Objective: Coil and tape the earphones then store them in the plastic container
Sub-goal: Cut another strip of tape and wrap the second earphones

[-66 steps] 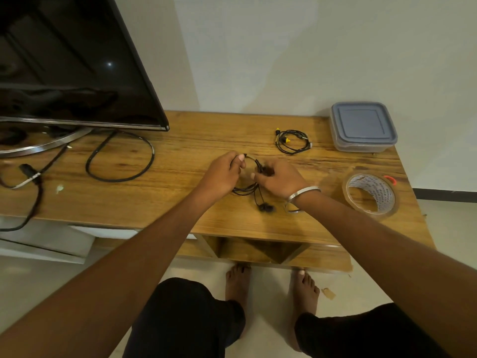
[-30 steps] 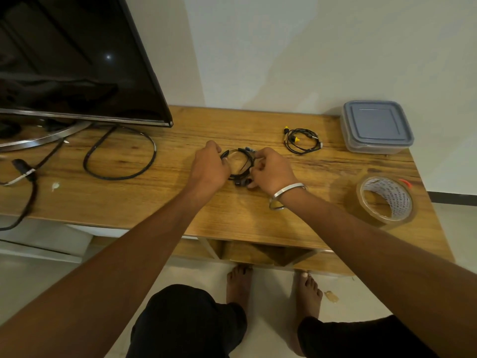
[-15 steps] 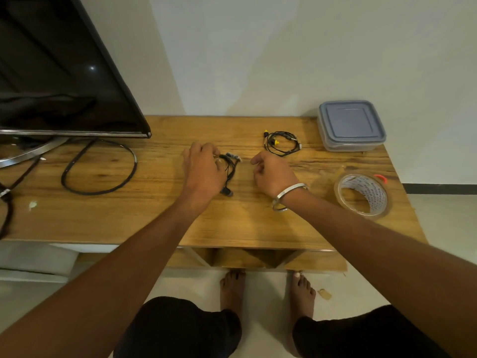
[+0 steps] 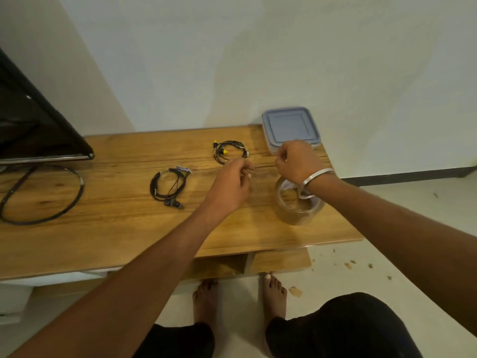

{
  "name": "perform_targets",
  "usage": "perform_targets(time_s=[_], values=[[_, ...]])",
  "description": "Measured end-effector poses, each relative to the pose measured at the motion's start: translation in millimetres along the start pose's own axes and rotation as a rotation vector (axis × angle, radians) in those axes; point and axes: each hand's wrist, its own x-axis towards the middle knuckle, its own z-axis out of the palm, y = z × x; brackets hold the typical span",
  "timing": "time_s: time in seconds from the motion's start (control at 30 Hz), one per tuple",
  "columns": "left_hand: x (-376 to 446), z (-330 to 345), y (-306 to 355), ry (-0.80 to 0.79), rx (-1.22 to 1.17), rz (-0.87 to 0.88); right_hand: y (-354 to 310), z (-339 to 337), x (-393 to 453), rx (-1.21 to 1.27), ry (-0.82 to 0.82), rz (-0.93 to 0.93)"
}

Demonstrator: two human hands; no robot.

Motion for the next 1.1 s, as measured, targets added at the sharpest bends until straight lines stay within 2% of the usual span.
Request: perform_targets(time_s=[0.13,0.4,0.77,0.93,1.1], values=[[0,19,9,-0.032,-0.085,-0.092,15,-5,-4,-0.053,-0.165,0.128],[-11,14,3,-0.08,-0.162,-0.218,-14,1,3,-0.221,-0.352,0.149],[-25,2,5,-0.075,-0.196,-0.241,-33,-6,-6,-0.431,-0.4,0.079],[-30,-4,6,-0.084,-0.206,-0.243,-39,1,-6,-0.474,-0.389,0.086],[-34,-8,12,-0.106,-0.251,-0.217,-41,-9,-12,-0.487,-0.383,0.015]])
